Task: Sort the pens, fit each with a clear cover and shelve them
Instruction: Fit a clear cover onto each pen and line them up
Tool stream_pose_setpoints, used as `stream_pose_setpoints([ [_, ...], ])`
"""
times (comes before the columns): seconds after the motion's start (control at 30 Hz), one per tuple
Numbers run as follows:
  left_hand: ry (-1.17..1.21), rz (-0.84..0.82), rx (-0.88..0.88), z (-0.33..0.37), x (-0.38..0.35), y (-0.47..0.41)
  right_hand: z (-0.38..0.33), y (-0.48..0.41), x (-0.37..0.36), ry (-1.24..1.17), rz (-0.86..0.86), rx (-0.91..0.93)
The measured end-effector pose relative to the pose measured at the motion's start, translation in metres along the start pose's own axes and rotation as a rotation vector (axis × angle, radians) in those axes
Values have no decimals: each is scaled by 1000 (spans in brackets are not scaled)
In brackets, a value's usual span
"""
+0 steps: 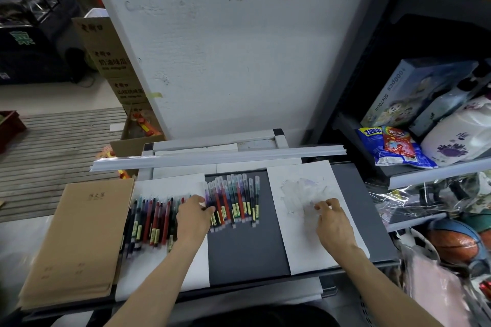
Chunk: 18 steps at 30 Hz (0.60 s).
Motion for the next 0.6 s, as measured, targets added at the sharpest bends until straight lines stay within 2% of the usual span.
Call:
stream_pose_setpoints([
  [0.17, 6, 8, 12, -4, -1, 6, 3, -4, -1, 40, -4, 30],
  [0.33, 28, -24, 8, -6, -4, 11, -2, 0, 8, 73, 137, 99],
  [0.6, -85, -9, -98, -1, -13, 3, -51, 24, 18, -315, 41, 109],
])
Point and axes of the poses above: each hand's wrist, its own y-axis away from the middle knuckle, its own x-axis out of the back of the hand, z = x × y, the point moved 6 cm from there along -y, towards the middle knuckle, and after that the axes turned 7 degrees about z, right-handed, at the moved point
